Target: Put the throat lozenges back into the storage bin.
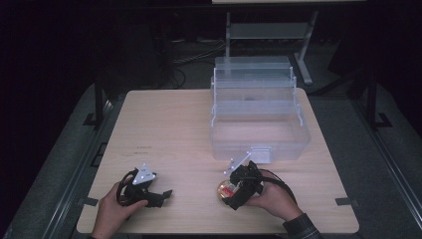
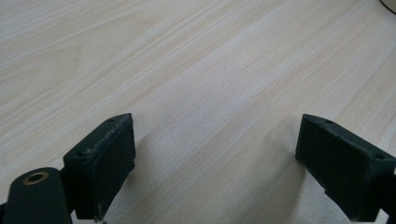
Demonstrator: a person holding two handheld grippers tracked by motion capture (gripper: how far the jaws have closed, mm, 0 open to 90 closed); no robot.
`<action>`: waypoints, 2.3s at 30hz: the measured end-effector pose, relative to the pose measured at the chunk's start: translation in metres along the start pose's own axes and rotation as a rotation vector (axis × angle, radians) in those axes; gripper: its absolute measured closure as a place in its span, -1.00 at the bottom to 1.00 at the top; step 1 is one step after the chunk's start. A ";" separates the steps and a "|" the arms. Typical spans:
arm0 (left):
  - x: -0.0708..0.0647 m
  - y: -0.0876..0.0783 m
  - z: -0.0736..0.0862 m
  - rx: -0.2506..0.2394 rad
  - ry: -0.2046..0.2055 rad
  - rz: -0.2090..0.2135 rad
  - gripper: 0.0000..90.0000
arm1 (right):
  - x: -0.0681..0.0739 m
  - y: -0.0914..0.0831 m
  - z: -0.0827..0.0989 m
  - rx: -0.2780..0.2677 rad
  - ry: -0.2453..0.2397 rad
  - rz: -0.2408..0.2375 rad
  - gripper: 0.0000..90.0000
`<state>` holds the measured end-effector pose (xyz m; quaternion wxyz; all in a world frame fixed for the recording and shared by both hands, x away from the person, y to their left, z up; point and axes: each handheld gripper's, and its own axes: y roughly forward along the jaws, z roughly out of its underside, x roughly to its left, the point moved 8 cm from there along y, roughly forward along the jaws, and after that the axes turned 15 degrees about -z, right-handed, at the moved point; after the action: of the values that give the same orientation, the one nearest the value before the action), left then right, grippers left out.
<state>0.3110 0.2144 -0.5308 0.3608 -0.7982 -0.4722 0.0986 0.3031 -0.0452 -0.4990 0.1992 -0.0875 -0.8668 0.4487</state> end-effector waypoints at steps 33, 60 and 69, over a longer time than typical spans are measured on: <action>0.000 0.000 0.000 0.002 0.003 0.000 -0.75 | -0.002 0.021 0.005 0.050 0.008 -0.006 -0.70; 0.000 0.000 0.000 0.002 0.004 0.000 -0.75 | 0.000 0.018 0.008 0.059 0.023 -0.029 -0.56; 0.000 0.000 0.000 -0.001 -0.001 0.001 -0.75 | 0.001 0.010 0.008 0.053 0.022 -0.033 -0.56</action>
<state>0.3110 0.2142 -0.5308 0.3603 -0.7984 -0.4722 0.0990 0.2980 -0.0451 -0.5111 0.2185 -0.0727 -0.8537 0.4671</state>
